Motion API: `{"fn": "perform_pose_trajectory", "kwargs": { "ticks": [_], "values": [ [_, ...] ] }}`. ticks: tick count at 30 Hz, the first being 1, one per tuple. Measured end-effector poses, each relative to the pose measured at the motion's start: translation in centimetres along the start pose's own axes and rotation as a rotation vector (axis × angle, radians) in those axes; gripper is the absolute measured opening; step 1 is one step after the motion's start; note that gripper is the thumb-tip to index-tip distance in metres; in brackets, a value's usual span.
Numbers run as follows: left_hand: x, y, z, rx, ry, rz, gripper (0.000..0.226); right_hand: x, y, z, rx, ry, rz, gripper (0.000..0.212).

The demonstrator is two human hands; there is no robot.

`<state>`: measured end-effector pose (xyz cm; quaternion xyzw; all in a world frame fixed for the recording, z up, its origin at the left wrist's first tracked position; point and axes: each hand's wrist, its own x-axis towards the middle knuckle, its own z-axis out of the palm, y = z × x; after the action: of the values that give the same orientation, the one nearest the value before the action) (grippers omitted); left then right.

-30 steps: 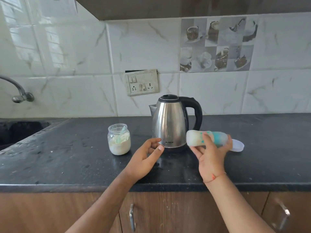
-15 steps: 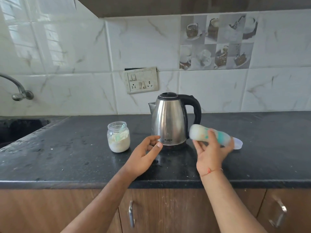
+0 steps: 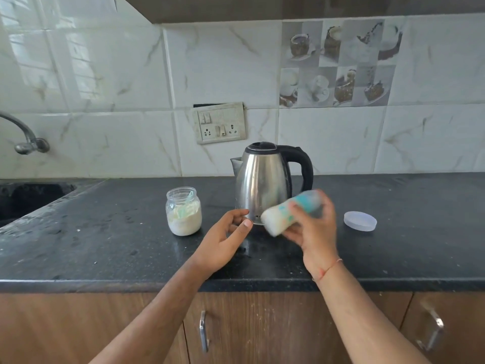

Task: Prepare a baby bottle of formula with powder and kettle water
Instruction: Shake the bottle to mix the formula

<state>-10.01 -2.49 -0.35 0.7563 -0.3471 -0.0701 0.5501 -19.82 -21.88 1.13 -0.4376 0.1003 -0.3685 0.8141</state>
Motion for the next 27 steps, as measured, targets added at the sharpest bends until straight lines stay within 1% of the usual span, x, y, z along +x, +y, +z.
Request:
{"fn": "perform_pose_trajectory", "kwargs": {
  "ticks": [1,2,3,4,5,6,7,8,9,10,11,12,13,14,15,16,17,18,19,20,21,22,23,24,25,26,27],
  "values": [
    [0.0,0.0,0.0,0.000,0.002,0.000,0.077,0.5,-0.1,-0.6,0.149,0.117,-0.074,0.061],
    [-0.1,0.0,0.0,0.005,0.006,0.006,0.081,0.9,-0.2,-1.0,0.242,0.175,-0.074,0.063],
    [-0.1,-0.2,0.0,0.010,0.009,0.010,0.081,0.6,-0.6,-0.8,0.251,0.132,-0.050,0.063],
    [-0.1,-0.2,0.0,0.010,0.007,0.006,0.077,0.3,-0.6,-0.6,0.116,0.034,-0.023,0.063],
    [-0.1,-0.2,0.1,0.003,0.003,0.001,0.074,0.2,-0.2,-0.8,0.100,-0.057,0.067,0.063],
    [-0.1,-0.2,0.2,-0.007,0.005,0.005,0.072,0.0,-0.2,-0.5,0.019,-0.078,0.083,0.064],
    [-0.1,-0.3,0.1,-0.016,0.010,0.010,0.073,0.0,-0.2,0.1,-0.008,-0.033,0.051,0.066],
    [0.0,-0.3,0.1,-0.023,0.011,0.012,0.075,-0.1,-0.2,0.0,0.063,0.084,-0.059,0.068],
    [-0.1,-0.3,0.2,-0.022,0.009,0.013,0.076,0.4,-0.2,-0.6,0.210,0.195,-0.134,0.067],
    [-0.1,-0.2,0.3,-0.019,0.009,0.015,0.076,1.0,-0.1,-1.2,0.297,0.250,-0.143,0.063],
    [-0.1,-0.3,0.3,-0.018,0.013,0.016,0.076,0.8,-0.5,-0.8,0.302,0.199,-0.103,0.058],
    [-0.1,-0.3,0.2,-0.017,0.010,0.013,0.073,0.3,-0.6,-0.5,0.172,0.089,-0.052,0.053],
    [-0.1,-0.3,0.2,-0.016,0.003,0.013,0.070,0.0,-0.3,-0.6,0.177,-0.035,0.090,0.053],
    [-0.1,-0.3,0.3,-0.010,0.001,0.018,0.068,-0.1,-0.3,-0.5,0.122,-0.085,0.152,0.056],
    [0.0,-0.2,0.2,-0.002,0.002,0.025,0.066,-0.2,-0.3,0.2,0.052,-0.071,0.139,0.060],
    [0.0,-0.2,0.2,-0.001,0.001,0.025,0.064,-0.3,-0.3,0.1,0.060,0.006,0.020,0.063],
    [-0.1,-0.1,0.2,-0.001,0.004,0.022,0.060,0.0,-0.3,-0.4,0.164,0.127,-0.074,0.066],
    [-0.1,-0.1,0.3,0.000,0.008,0.022,0.053,0.6,-0.2,-1.0,0.239,0.189,-0.089,0.068],
    [-0.2,-0.2,0.3,0.009,0.011,0.024,0.047,0.5,-0.6,-0.9,0.264,0.154,-0.050,0.068],
    [-0.1,-0.3,0.3,0.018,0.007,0.022,0.043,0.3,-0.6,-0.8,0.158,0.061,-0.006,0.067],
    [-0.1,-0.3,0.3,0.024,-0.001,0.018,0.041,0.0,-0.5,-0.9,0.204,-0.023,0.138,0.065],
    [-0.2,-0.3,0.4,0.034,-0.006,0.020,0.041,0.0,-0.5,-0.8,0.157,-0.048,0.184,0.063],
    [-0.1,-0.3,0.3,0.041,-0.005,0.026,0.040,-0.2,-0.5,-0.2,0.094,-0.031,0.157,0.063],
    [-0.1,-0.2,0.2,0.044,-0.002,0.026,0.040,-0.2,-0.2,-0.3,0.105,0.043,0.023,0.065],
    [-0.2,-0.1,0.2,0.042,0.001,0.024,0.040,0.1,-0.2,-0.8,0.189,0.150,-0.078,0.068],
    [-0.3,0.1,0.3,0.042,0.006,0.030,0.041,0.6,-0.2,-1.2,0.252,0.196,-0.086,0.068],
    [-0.3,0.0,0.3,0.046,0.006,0.038,0.042,0.5,-0.5,-1.0,0.248,0.147,-0.056,0.067]
  ]
}}
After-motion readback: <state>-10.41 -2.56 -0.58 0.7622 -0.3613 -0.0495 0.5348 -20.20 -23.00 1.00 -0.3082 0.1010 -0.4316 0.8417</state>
